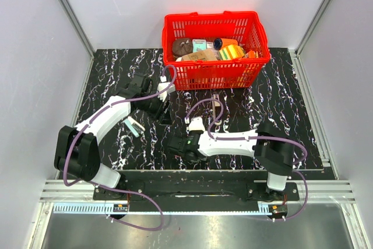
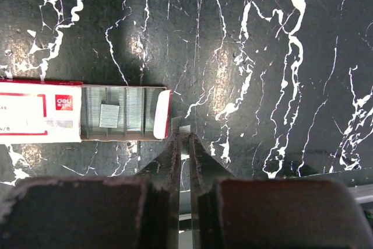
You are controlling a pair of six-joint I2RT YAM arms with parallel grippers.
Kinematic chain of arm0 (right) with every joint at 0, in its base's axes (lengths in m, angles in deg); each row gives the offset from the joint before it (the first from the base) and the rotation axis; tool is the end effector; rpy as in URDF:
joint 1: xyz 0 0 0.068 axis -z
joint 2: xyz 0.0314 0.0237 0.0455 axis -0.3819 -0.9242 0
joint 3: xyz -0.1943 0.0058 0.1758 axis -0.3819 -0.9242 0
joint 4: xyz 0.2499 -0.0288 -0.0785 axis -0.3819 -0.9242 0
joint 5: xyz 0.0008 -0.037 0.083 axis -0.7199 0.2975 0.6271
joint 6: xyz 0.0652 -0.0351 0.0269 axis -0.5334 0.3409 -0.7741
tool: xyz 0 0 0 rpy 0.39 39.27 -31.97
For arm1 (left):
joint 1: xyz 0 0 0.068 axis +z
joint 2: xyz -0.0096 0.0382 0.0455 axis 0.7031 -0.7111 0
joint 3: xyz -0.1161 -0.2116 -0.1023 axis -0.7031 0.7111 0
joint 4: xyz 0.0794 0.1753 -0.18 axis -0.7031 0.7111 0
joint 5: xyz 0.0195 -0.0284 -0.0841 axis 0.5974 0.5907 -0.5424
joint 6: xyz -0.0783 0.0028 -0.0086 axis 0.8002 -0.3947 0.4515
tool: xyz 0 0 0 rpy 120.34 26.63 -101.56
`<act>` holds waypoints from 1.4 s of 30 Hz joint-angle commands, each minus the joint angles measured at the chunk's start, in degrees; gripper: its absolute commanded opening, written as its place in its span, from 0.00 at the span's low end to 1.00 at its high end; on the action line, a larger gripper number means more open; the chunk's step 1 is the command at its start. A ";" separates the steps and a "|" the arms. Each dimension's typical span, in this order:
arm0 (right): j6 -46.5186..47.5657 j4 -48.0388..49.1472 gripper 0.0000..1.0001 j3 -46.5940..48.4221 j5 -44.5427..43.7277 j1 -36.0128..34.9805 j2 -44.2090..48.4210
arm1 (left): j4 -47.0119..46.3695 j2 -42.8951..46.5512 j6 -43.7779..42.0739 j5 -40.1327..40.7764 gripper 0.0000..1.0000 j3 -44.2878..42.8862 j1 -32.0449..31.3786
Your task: Unload the staples from the stapler
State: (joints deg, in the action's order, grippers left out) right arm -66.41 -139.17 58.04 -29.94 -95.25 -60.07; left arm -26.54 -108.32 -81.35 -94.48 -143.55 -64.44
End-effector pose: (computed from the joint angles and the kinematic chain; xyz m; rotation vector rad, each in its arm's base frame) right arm 0.1331 0.2943 0.1433 -0.3054 2.5233 -0.3412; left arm 0.2763 -0.1425 0.2099 0.9420 2.3681 -0.8826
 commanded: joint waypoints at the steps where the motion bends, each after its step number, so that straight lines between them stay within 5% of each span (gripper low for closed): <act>1: -0.94 -1.54 0.06 2.40 -3.92 0.90 -0.21 | -1.68 1.32 -1.09 -0.45 0.57 -0.16 0.35; 17: 4.77 1.36 0.08 5.92 -0.93 3.18 -5.92 | -1.59 1.94 -1.18 -0.10 0.57 0.19 0.35; 42: 6.79 2.50 0.27 5.84 1.71 3.27 -6.37 | -1.33 2.20 -1.27 0.17 0.57 0.02 0.43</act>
State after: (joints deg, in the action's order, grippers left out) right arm -59.70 -137.62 62.93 -28.41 -92.45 -67.74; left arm -26.52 -108.08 -81.37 -94.44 -143.52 -64.44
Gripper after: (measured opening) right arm 0.260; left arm 0.569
